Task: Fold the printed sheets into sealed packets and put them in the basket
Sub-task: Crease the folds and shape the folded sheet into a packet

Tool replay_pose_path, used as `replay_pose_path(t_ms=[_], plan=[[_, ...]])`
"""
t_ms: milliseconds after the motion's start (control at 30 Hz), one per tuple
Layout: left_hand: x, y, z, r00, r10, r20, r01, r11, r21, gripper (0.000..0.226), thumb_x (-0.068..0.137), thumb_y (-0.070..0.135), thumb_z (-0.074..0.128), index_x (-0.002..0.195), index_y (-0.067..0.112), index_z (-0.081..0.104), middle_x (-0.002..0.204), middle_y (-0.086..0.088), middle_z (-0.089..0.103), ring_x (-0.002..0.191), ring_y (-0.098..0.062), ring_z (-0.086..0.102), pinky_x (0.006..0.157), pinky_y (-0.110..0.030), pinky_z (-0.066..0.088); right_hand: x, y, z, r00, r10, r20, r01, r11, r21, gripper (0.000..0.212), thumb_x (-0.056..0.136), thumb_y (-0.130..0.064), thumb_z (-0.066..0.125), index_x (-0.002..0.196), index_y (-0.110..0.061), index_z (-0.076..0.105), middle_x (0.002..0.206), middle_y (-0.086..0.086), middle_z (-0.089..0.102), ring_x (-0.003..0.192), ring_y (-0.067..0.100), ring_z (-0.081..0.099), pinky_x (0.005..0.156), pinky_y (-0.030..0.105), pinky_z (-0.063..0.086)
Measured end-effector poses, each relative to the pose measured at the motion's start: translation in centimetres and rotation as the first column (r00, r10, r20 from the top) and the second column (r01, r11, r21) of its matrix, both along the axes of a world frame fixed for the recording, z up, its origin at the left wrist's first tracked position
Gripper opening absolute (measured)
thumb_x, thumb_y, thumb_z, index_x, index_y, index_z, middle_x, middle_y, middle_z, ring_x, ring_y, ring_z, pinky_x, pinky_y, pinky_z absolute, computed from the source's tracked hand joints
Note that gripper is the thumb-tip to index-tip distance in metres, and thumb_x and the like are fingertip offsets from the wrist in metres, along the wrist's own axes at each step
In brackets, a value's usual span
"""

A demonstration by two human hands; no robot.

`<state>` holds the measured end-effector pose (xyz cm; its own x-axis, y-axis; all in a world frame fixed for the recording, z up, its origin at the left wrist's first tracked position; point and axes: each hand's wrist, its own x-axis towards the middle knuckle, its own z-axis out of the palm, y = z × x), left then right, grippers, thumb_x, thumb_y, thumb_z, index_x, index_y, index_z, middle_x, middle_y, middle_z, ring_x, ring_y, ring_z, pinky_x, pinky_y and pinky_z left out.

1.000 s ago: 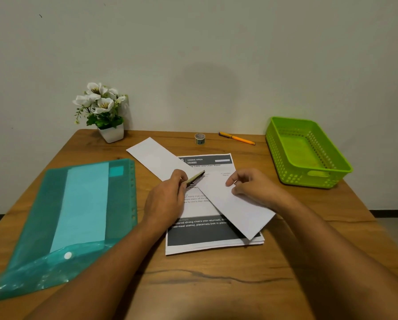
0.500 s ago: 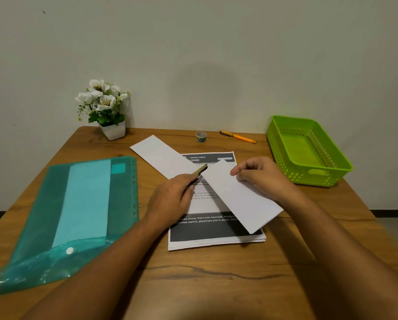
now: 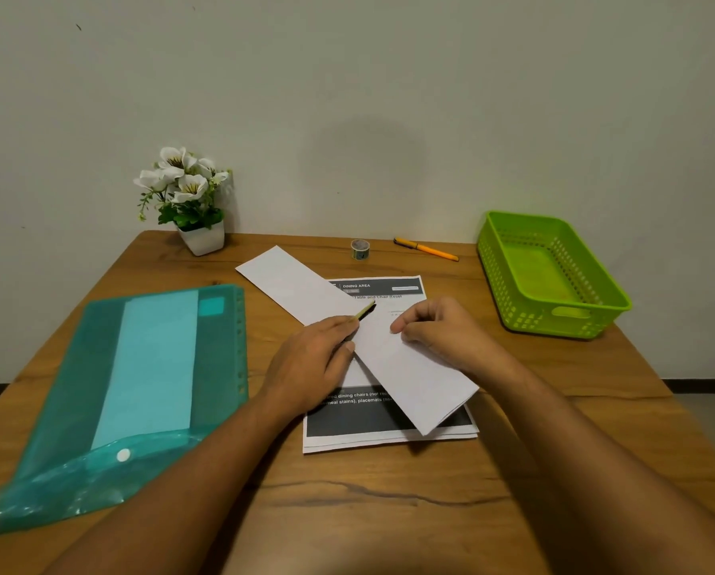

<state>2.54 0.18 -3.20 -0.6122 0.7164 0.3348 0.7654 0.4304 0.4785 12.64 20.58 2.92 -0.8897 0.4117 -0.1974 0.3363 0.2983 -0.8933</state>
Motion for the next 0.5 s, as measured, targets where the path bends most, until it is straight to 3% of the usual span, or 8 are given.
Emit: replay_pose_path(t_ms=[200, 367, 500], plan=[[-0.2, 0.0, -0.3, 1.0, -0.004, -0.005, 0.004, 0.999, 0.036, 0.038, 0.102, 0.035, 0.05, 0.13, 0.02, 0.071, 0.135, 0.004, 0.068, 0.125, -0.011, 0.06, 0.102, -0.036, 0.052, -0.2, 0.0, -0.2, 0.998, 0.036, 0.056, -0.025, 0.982, -0.19, 0.018, 0.094, 0.012, 0.059, 0.103, 0.008, 0.074, 0.076, 0.009, 0.071, 0.057, 0.004, 0.069, 0.05, 0.013, 0.049], [0.0, -0.1, -0.1, 1.0, -0.01, -0.022, 0.011, 0.999, 0.047, 0.032, 0.104, 0.033, 0.054, 0.127, 0.021, 0.073, 0.131, 0.007, 0.069, 0.122, -0.007, 0.061, 0.099, -0.024, 0.048, -1.4, 0.1, -0.6, 0.992, 0.06, 0.113, -0.04, 0.984, -0.176, 0.014, 0.092, 0.005, 0.066, 0.092, -0.007, 0.074, 0.086, 0.01, 0.074, 0.077, 0.016, 0.071, 0.058, 0.021, 0.053], [0.2, -0.2, 0.0, 0.999, -0.002, -0.04, 0.004, 0.999, 0.042, 0.03, 0.104, 0.032, 0.055, 0.126, 0.022, 0.073, 0.131, 0.008, 0.07, 0.122, -0.006, 0.06, 0.098, -0.024, 0.049, -2.7, -0.6, -0.9, 0.991, 0.002, 0.137, 0.013, 0.994, -0.109, 0.015, 0.088, 0.0, 0.072, 0.092, -0.013, 0.065, 0.087, 0.007, 0.069, 0.079, 0.017, 0.066, 0.056, 0.021, 0.051]])
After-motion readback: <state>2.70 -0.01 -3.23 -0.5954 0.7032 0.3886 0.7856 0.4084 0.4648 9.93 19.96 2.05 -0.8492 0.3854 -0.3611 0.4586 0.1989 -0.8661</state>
